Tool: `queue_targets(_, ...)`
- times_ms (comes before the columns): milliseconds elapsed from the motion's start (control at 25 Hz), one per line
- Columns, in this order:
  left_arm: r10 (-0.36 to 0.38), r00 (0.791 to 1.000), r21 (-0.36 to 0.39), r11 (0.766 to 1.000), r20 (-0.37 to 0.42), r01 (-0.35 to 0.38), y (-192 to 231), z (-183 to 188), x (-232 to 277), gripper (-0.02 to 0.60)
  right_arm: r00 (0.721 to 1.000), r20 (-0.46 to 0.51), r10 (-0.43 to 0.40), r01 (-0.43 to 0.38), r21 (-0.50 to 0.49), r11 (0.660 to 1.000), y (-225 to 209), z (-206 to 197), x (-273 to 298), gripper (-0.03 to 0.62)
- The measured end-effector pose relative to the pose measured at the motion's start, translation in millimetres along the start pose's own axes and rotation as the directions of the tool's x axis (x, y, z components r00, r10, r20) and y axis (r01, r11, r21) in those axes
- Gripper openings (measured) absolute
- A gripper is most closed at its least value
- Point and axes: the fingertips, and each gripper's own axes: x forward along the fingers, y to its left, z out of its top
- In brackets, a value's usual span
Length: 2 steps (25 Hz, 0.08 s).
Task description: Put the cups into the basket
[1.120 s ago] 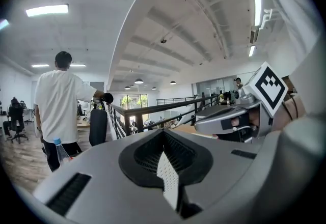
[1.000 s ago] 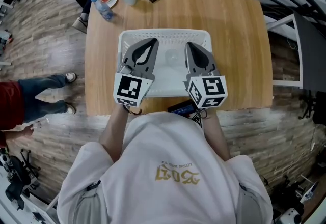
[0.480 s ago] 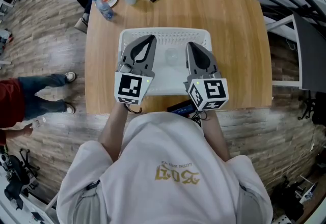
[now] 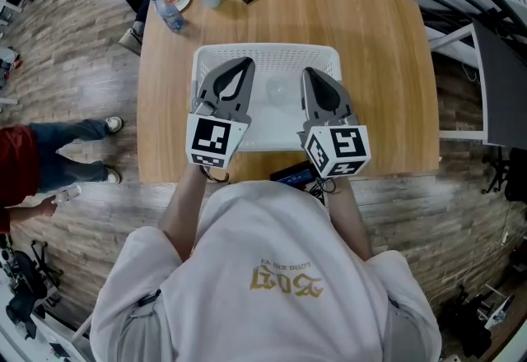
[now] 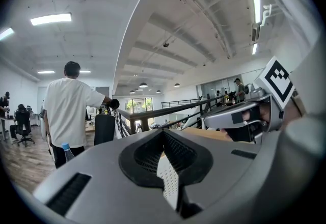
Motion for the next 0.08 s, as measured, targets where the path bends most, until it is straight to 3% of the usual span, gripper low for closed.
queue_targets(80,0.001,1.0,-0.005,1.0,-0.002,-0.001,-0.2,-0.1,-0.5,0.006,1.0,0.0,-0.003,0.003,0.0,1.0,-0.9,0.6,-1.3,0.009)
